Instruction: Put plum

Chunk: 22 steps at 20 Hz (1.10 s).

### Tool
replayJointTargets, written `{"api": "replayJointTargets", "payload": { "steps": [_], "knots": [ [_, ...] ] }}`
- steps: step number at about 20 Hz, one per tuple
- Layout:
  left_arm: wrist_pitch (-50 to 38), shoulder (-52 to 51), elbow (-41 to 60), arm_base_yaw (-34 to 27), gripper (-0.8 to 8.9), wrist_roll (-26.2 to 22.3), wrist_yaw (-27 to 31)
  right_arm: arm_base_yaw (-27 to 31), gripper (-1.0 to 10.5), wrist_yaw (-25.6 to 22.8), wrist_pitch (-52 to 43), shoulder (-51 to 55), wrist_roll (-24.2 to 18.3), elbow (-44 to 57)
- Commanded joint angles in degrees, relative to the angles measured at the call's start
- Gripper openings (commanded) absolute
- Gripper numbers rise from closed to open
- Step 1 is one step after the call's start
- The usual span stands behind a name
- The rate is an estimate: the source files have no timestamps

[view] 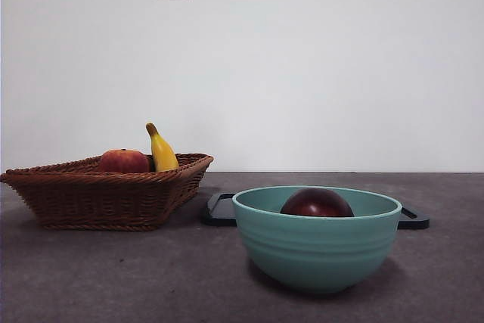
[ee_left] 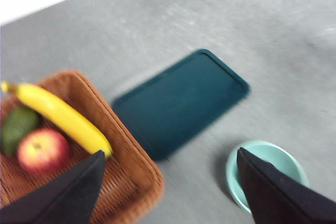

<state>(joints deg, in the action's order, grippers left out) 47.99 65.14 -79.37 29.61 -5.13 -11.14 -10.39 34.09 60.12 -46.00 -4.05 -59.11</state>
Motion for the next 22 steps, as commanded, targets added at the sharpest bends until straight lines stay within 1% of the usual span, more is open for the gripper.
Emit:
{"api": "replayJointTargets", "payload": {
  "steps": [1, 5, 9, 12, 19, 21, 22],
  "knots": [
    [0.66, -2.86, 2.34, -2.23, 4.03, 0.26, -5.95, -0.15, 4.7, -0.04, -0.66, -0.37, 0.57, -1.07],
    [0.57, -8.98, 13.2, -3.41, 4.02, 0.42, -11.28, -0.15, 4.7, -0.02, -0.94, -0.37, 0.57, -1.07],
    [0.28, -12.87, 24.65, -3.39, 4.02, 0.72, -19.85, -0.15, 4.7, -0.04, -0.94, -0.37, 0.57, -1.07],
    [0.46, -13.07, 28.61, -3.39, 4.01, 0.61, -26.51, -0.15, 4.7, -0.04, -0.94, -0.39, 0.57, -1.05],
    [0.44, -13.05, 29.07, -3.34, 3.97, 0.37, -26.99, -0.15, 4.7, -0.04, -0.24, -0.48, 0.7, -0.83],
    [0.39, -13.05, 29.07, -3.34, 3.97, 0.37, -26.99, -0.17, 4.7, -0.33, 0.2, -1.16, 1.64, -0.68],
    [0.39, -13.05, 29.07, -3.34, 3.97, 0.37, -26.99, -0.39, 4.7, -1.33, 0.07, -1.86, 2.45, -0.33]
  ]
}}
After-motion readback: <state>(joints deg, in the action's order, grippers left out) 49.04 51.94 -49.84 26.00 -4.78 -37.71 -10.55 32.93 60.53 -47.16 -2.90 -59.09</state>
